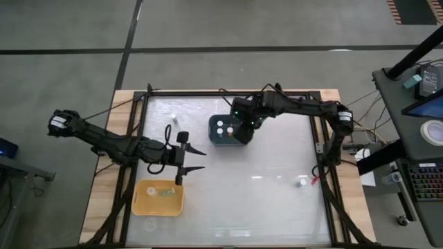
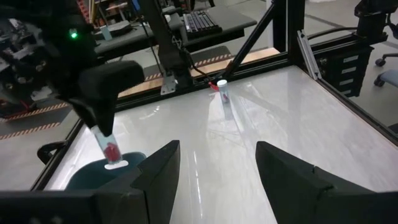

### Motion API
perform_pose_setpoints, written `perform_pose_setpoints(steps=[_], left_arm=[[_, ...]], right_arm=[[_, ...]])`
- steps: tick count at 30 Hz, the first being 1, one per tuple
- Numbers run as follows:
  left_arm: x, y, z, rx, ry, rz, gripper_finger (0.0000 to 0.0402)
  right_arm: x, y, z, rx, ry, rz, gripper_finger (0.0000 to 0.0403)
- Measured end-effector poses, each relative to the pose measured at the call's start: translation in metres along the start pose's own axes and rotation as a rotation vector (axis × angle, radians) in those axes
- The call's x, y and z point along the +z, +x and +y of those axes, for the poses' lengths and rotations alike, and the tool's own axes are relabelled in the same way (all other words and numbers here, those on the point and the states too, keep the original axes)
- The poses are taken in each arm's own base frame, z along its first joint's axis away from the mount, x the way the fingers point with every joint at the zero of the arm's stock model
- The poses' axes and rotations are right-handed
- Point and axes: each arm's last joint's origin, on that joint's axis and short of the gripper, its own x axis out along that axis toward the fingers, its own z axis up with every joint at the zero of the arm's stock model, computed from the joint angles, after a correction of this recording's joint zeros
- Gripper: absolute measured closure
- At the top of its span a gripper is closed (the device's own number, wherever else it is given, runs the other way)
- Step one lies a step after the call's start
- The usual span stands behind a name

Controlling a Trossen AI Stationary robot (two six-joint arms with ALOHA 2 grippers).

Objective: Pick and place medicine bottles into bin by pill shape (circle, oval)
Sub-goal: Put the blue capsule bottle into the blue bin

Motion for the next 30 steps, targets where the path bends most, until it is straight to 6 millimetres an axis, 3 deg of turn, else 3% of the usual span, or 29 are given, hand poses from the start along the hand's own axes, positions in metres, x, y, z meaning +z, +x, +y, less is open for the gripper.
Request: perform_pose_setpoints(steps=[7,15,30], left_arm=[[0.000,0.000,0.000,0.001,0.007,0.002,0.0207],[0.000,0.000,0.000,0.002,0.007,0.002,0.0207],[-0.001,0.000,0.000,0.004,0.007,0.003,0.0207]], right_arm=[[0.013,0.021,-0.009,-0.021,-0.044,0.011,0.0287],[0.021,0.057,-0.013,-0.196,-0.195,0.080,0.0287],[0.027,0.101,-0.017,-0.217,-0.290,0.180,0.0287]])
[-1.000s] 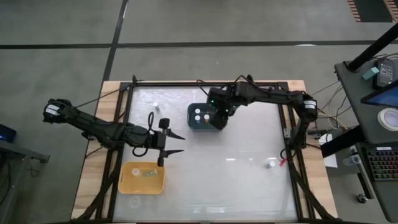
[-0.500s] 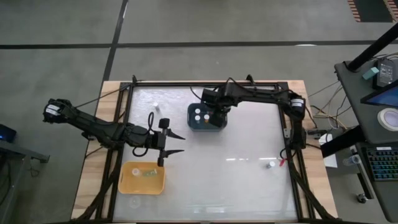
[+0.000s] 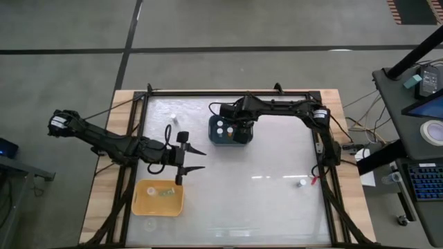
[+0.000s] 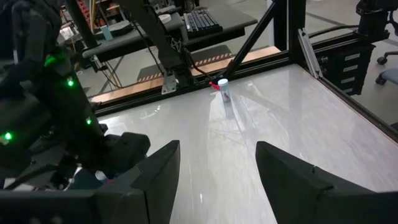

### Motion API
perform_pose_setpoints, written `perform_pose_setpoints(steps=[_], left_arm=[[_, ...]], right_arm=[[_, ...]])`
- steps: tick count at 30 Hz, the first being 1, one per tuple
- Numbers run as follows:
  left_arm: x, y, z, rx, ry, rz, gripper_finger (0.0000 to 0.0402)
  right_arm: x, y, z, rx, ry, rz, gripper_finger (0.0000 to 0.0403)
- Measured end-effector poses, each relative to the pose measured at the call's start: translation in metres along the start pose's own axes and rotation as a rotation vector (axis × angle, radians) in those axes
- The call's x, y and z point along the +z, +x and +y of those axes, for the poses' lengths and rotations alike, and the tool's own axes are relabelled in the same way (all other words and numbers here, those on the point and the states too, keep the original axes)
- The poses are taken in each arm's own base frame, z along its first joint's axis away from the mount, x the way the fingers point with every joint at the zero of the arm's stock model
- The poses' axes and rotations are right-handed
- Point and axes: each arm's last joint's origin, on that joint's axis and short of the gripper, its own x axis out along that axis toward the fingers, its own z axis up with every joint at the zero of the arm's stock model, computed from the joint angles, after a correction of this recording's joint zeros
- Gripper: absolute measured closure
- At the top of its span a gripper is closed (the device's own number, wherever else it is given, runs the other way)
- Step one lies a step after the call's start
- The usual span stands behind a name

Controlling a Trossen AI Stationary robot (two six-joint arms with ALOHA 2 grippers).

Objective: Pick and place medicine bottles into bin by pill shape (circle, oval)
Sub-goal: Put the blue capsule bottle into the blue bin

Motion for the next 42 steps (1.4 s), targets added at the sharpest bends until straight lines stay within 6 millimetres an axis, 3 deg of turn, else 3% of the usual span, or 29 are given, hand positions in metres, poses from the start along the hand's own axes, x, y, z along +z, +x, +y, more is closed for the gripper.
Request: perform_pose_setpoints(steps=[20,42], left_arm=[[0.0002,0.0000,0.0000,0.000,0.017,-0.002,0.0207],[0.0002,0.0000,0.0000,0.000,0.017,-0.002,0.0207]], right_arm=[[0.0050,0.0052,-0.0033,0.011,0.003,-0.027,0.0284],[0.0040,0.0015,-0.0039,0.013,0.008,-0.036,0.0198]])
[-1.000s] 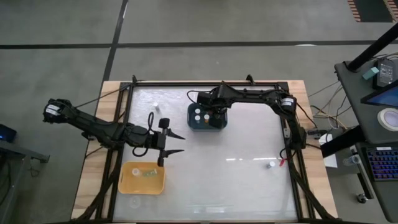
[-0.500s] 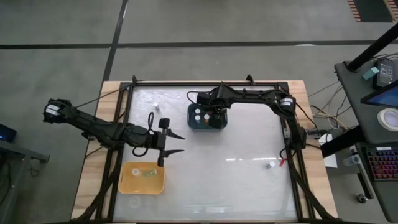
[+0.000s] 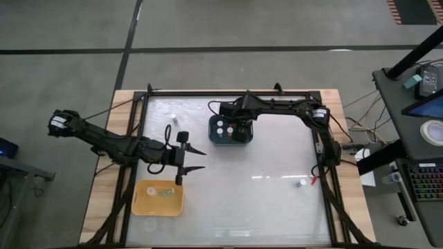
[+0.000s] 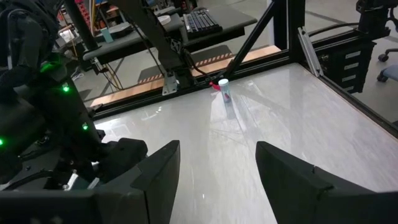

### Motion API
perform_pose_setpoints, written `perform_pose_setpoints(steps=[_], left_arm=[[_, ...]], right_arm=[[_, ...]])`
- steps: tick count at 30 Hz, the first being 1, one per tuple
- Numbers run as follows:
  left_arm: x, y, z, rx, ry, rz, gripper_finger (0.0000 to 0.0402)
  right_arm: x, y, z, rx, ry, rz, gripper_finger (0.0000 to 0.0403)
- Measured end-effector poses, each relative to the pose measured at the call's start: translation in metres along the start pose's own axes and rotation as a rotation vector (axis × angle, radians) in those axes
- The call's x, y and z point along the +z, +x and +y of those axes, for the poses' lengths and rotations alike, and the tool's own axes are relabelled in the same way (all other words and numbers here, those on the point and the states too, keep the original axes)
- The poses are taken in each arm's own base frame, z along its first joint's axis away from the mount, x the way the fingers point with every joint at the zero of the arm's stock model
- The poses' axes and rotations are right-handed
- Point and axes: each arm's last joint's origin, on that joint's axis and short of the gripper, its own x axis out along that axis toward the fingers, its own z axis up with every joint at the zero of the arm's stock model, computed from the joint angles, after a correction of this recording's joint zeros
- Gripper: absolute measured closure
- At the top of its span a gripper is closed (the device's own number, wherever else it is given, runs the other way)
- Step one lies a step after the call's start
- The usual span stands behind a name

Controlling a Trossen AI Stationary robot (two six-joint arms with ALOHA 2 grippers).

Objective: Pick and place medicine bottles into bin by pill shape (circle, oval)
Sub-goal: Put the blue capsule bottle into the blue bin

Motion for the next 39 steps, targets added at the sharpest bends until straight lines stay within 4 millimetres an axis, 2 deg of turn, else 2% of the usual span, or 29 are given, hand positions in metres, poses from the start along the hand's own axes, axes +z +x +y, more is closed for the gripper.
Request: perform_pose_setpoints(steps=[7,12,20,31,35,39], left_arm=[[0.000,0.000,0.000,0.000,0.000,0.000,0.0207],[0.001,0.000,0.000,0.001,-0.002,-0.005,0.0207],[0.001,0.000,0.000,0.001,-0.002,-0.006,0.0207],[0.002,0.000,0.000,0.003,-0.007,-0.016,0.0207],[0.002,0.000,0.000,0.003,-0.007,-0.017,0.0207],[0.002,0.000,0.000,0.004,-0.009,-0.022,0.0207]], right_arm=[[0.001,-0.011,-0.002,0.002,0.025,-0.007,0.0197],[0.002,-0.023,0.004,0.004,0.020,-0.022,0.0197],[-0.012,-0.058,0.032,0.024,-0.014,-0.113,0.0197],[-0.049,-0.118,0.078,0.107,-0.031,-0.345,0.0197],[-0.061,-0.129,0.095,0.152,-0.059,-0.439,0.0197],[-0.073,-0.130,0.109,0.192,-0.089,-0.522,0.0197]])
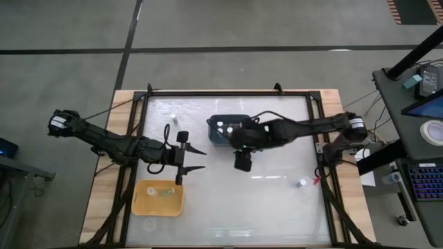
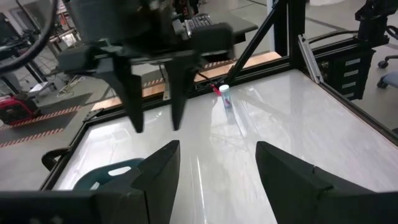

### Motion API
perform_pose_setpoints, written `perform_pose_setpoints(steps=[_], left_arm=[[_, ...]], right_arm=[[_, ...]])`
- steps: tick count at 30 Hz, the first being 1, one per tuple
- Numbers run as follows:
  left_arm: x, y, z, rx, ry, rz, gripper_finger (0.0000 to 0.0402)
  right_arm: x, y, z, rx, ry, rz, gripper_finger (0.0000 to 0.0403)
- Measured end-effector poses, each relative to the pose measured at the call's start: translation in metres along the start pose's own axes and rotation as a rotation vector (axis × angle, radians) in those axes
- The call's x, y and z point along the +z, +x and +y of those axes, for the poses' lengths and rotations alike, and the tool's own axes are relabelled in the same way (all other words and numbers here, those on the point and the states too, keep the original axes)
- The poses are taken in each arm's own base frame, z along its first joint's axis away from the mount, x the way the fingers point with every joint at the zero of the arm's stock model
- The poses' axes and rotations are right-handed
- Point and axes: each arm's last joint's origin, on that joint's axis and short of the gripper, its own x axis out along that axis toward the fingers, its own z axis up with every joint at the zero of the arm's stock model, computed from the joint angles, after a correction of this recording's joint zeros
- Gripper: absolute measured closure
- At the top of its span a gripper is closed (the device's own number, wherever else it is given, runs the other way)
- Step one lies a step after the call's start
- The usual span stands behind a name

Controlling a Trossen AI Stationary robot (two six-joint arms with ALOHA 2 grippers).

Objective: Pick and place medicine bottles into bin by pill shape (circle, oval)
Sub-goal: Put the blue capsule bottle into the blue bin

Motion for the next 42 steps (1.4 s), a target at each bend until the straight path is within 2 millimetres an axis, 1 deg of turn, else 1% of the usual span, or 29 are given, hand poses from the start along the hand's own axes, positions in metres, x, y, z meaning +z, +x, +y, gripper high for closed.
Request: perform_pose_setpoints(steps=[3,7,13,15,19,23,26,30,34,36,42], left_arm=[[0.000,0.000,0.000,0.000,0.000,0.000,0.0207],[0.001,0.000,0.000,0.002,-0.004,-0.008,0.0207],[0.002,0.000,0.001,0.026,-0.031,-0.021,0.0207],[0.002,0.000,0.001,0.035,-0.033,-0.020,0.0207],[0.004,0.000,0.002,0.041,-0.037,-0.034,0.0207],[0.004,0.000,0.002,0.042,-0.039,-0.040,0.0207],[0.004,0.000,0.002,0.043,-0.039,-0.040,0.0207],[0.004,0.000,0.002,0.044,-0.039,-0.039,0.0207],[0.004,0.000,0.002,0.045,-0.039,-0.038,0.0207],[0.004,0.000,0.002,0.045,-0.039,-0.038,0.0207],[0.004,0.000,0.002,0.050,-0.038,-0.034,0.0207]], right_arm=[[-0.007,0.002,0.011,0.036,-0.020,-0.091,0.0197],[-0.019,0.013,0.024,0.064,-0.060,-0.219,0.0197],[-0.039,0.031,0.031,0.107,-0.092,-0.363,0.0197],[-0.048,0.036,0.031,0.113,-0.094,-0.366,0.0197],[-0.067,0.039,0.029,0.157,-0.046,-0.320,0.0197],[-0.088,0.041,0.027,0.263,0.053,-0.198,0.0197],[-0.104,0.040,0.025,0.323,0.141,-0.032,0.0197],[-0.119,0.038,0.021,0.331,0.266,0.165,0.0197],[-0.127,0.034,0.020,0.334,0.356,0.332,0.0197],[-0.134,0.030,0.020,0.309,0.411,0.434,0.0197],[-0.157,0.013,0.019,0.102,0.577,0.688,0.0197]])
